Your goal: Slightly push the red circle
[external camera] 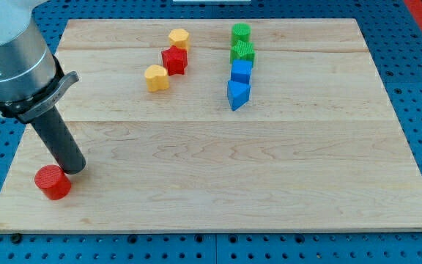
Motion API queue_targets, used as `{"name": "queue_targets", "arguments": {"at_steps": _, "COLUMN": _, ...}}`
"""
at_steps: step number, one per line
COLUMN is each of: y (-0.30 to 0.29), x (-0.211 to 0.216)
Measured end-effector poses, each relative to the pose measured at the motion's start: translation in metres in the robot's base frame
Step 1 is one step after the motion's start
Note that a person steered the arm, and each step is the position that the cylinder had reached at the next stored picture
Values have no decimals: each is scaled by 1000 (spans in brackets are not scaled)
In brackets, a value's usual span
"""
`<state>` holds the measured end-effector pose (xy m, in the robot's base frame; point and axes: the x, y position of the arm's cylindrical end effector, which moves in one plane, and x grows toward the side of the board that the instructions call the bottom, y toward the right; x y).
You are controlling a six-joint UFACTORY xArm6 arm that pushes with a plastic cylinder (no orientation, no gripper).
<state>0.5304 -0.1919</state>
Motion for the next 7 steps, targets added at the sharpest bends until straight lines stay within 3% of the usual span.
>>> {"name": "queue_targets", "arguments": {"at_steps": 1, "y": 23, "x": 2}}
{"name": "queue_targets", "arguments": {"at_steps": 6, "y": -26, "x": 25}}
{"name": "queue_targets", "arguments": {"at_steps": 7, "y": 47, "x": -29}}
